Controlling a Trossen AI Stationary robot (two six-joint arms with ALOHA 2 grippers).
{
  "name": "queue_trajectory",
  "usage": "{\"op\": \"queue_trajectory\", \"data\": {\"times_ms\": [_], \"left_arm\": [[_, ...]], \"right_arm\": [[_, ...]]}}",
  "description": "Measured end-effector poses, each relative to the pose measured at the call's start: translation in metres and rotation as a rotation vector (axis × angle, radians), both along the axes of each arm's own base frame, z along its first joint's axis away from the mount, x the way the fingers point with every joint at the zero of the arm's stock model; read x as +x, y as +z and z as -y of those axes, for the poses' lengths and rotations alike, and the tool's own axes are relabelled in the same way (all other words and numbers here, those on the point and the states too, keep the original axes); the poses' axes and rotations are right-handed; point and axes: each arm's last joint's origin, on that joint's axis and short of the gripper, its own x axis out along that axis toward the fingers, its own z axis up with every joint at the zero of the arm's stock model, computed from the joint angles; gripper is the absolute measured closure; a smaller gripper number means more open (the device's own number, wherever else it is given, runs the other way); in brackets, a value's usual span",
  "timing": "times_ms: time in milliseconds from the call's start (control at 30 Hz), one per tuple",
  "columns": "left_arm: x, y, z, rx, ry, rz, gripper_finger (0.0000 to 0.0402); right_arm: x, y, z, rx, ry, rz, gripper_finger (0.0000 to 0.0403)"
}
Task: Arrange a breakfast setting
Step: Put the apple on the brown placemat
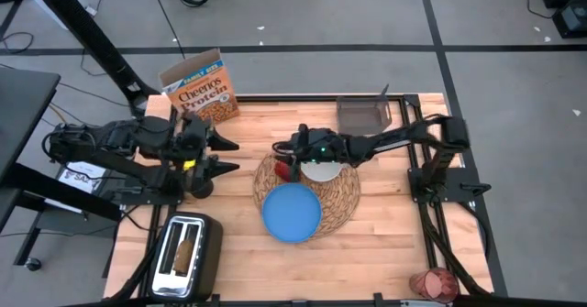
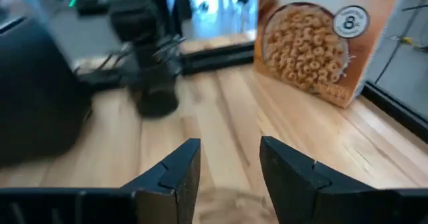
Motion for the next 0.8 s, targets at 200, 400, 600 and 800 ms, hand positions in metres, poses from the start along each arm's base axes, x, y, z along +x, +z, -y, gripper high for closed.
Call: {"op": "queue_trajectory", "data": {"times_ms": [200,400,600,800], "left_arm": [[0.018,-0.028,0.002,0.012,0.041,-0.243,0.0109],[0.056,-0.053,0.007,0.127,0.030,-0.368,0.0109],[0.099,-0.086,0.010,0.251,-0.005,-0.477,0.0109],[0.146,-0.120,0.011,0.348,-0.043,-0.477,0.0110]], "right_arm": [[-0.029,0.040,-0.017,-0.096,0.099,-0.258,0.0198],[-0.051,0.037,-0.052,-0.137,0.179,-0.461,0.0184],[-0.069,0.035,-0.085,-0.128,0.136,-0.562,0.0188],[-0.099,0.061,-0.097,-0.078,-0.001,-0.515,0.0189]]}}
